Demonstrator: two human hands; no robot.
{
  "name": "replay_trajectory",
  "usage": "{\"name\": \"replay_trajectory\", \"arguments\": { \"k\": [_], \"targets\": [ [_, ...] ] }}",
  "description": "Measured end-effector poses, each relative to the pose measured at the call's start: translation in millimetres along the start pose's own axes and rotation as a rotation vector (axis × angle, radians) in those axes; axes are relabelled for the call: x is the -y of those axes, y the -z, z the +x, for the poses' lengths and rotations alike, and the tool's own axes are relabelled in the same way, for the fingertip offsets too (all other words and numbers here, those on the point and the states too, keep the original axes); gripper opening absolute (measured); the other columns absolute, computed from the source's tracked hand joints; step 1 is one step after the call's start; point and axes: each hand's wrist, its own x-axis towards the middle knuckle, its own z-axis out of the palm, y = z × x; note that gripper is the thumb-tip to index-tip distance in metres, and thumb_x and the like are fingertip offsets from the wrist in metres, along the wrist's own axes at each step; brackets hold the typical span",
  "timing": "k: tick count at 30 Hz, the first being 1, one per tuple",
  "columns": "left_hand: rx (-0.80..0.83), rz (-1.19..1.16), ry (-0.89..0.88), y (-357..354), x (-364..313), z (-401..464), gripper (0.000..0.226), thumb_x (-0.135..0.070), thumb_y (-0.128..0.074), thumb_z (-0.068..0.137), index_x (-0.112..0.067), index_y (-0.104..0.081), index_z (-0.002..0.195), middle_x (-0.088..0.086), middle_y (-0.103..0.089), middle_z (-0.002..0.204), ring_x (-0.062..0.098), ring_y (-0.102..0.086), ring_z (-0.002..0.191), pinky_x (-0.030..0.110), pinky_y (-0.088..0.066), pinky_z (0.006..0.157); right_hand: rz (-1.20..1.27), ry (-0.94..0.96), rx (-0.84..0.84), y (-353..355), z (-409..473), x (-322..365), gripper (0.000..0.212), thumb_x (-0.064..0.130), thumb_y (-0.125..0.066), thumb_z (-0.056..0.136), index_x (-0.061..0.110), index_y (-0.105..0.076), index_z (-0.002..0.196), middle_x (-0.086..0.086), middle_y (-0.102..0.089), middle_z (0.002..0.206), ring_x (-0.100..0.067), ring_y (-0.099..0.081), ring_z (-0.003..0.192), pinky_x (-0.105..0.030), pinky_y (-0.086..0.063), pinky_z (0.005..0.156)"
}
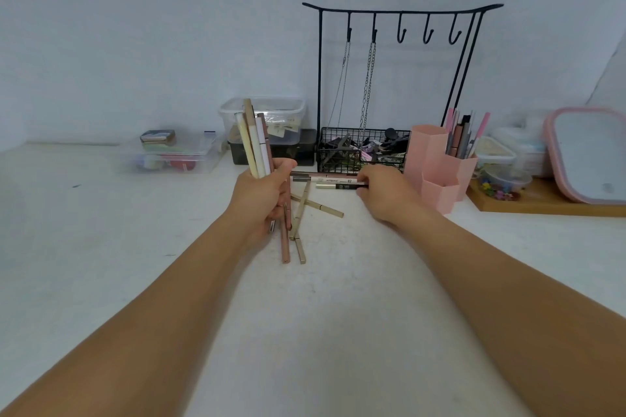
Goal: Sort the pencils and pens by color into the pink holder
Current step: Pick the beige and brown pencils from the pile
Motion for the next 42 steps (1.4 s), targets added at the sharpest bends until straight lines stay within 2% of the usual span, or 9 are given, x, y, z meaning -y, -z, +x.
{"name": "replay_trajectory", "arguments": {
  "k": [4, 8, 11, 14, 17, 20, 26, 32, 42],
  "targets": [
    [-0.052, 0.019, 0.031, 1, -1, -2, 0.031, -0.040, -0.070, 0.095, -0.015, -0.059, 0.079, -0.007, -0.037, 0.052, 0.007, -0.028, 0.043, 0.019, -0.027, 0.036, -0.006, -0.005, 0.049, 5, 3, -4, 0.013, 0.016, -0.065, 0.092, 0.022, -0.068, 0.080, -0.006, -0.074, 0.094, -0.028, -0.067, 0.092, -0.031, -0.050, 0.075],
    [-0.056, 0.010, 0.040, -1, -3, -5, 0.043, -0.046, -0.069, 0.093, -0.020, -0.044, 0.069, -0.007, -0.036, 0.051, 0.009, -0.029, 0.045, 0.019, -0.027, 0.037, 0.068, -0.021, 0.045, 15, 5, 2, 0.021, 0.017, -0.062, 0.095, 0.019, -0.061, 0.074, -0.005, -0.068, 0.086, -0.026, -0.062, 0.084, -0.030, -0.041, 0.069],
    [-0.019, -0.028, 0.054, -4, -4, -9, 0.045, -0.049, -0.069, 0.092, -0.019, -0.045, 0.069, -0.005, -0.040, 0.053, 0.011, -0.037, 0.048, 0.020, -0.032, 0.037, 0.233, 0.022, -0.004, 32, 4, 16, 0.012, 0.017, -0.062, 0.096, 0.015, -0.060, 0.085, 0.001, -0.058, 0.077, -0.021, -0.054, 0.079, -0.028, -0.037, 0.069],
    [0.011, -0.007, 0.079, -6, -4, -10, 0.048, -0.058, -0.067, 0.089, -0.018, -0.046, 0.070, 0.000, -0.045, 0.056, 0.013, -0.045, 0.050, 0.022, -0.035, 0.037, 0.526, 0.084, 0.031, 52, -3, 38, 0.004, 0.016, -0.061, 0.098, 0.012, -0.061, 0.098, -0.005, -0.064, 0.081, -0.017, -0.061, 0.068, -0.031, -0.052, 0.067],
    [0.061, -0.009, 0.078, -7, -4, -10, 0.048, -0.060, -0.067, 0.088, -0.018, -0.047, 0.075, 0.001, -0.047, 0.058, 0.015, -0.047, 0.052, 0.022, -0.032, 0.036, 0.945, 0.090, 0.148, 67, -13, 63, 0.013, 0.007, -0.062, 0.097, 0.002, -0.061, 0.109, -0.016, -0.069, 0.087, -0.017, -0.067, 0.067, -0.034, -0.063, 0.069],
    [0.120, -0.026, 0.066, -7, -2, -12, 0.049, -0.062, -0.066, 0.087, -0.017, -0.050, 0.077, 0.002, -0.049, 0.060, 0.015, -0.048, 0.055, 0.022, -0.032, 0.036, 1.060, 0.131, 0.181, 74, -18, 78, 0.018, 0.005, -0.064, 0.095, -0.004, -0.061, 0.111, -0.019, -0.069, 0.085, -0.020, -0.069, 0.069, -0.035, -0.064, 0.072],
    [0.220, -0.084, 0.050, -12, -4, -18, 0.057, -0.061, -0.068, 0.073, -0.011, -0.066, 0.099, 0.005, -0.060, 0.061, 0.015, -0.065, 0.056, 0.020, -0.039, 0.035, 1.039, 0.156, 0.201, 72, -26, 85, 0.018, 0.004, -0.070, 0.091, -0.004, -0.065, 0.106, -0.018, -0.068, 0.084, -0.019, -0.070, 0.072, -0.026, -0.062, 0.071],
    [0.305, 0.007, 0.000, -9, 1, -15, 0.043, -0.031, -0.085, 0.066, -0.008, -0.064, 0.096, 0.003, -0.055, 0.063, 0.012, -0.057, 0.052, 0.018, -0.035, 0.033, 1.013, 0.135, 0.240, 64, -24, 82, 0.018, 0.007, -0.077, 0.085, -0.001, -0.069, 0.098, -0.003, -0.070, 0.072, -0.007, -0.064, 0.060, -0.017, -0.053, 0.059],
    [0.168, 0.063, -0.003, -7, 6, -10, 0.008, -0.004, -0.070, 0.090, -0.007, -0.063, 0.093, 0.006, -0.055, 0.061, 0.014, -0.054, 0.049, 0.020, -0.034, 0.036, 0.801, 0.201, 0.185, 42, -23, 82, 0.016, 0.013, -0.078, 0.085, 0.000, -0.074, 0.091, 0.000, -0.069, 0.071, 0.006, -0.059, 0.054, -0.009, -0.044, 0.054]
  ]
}}
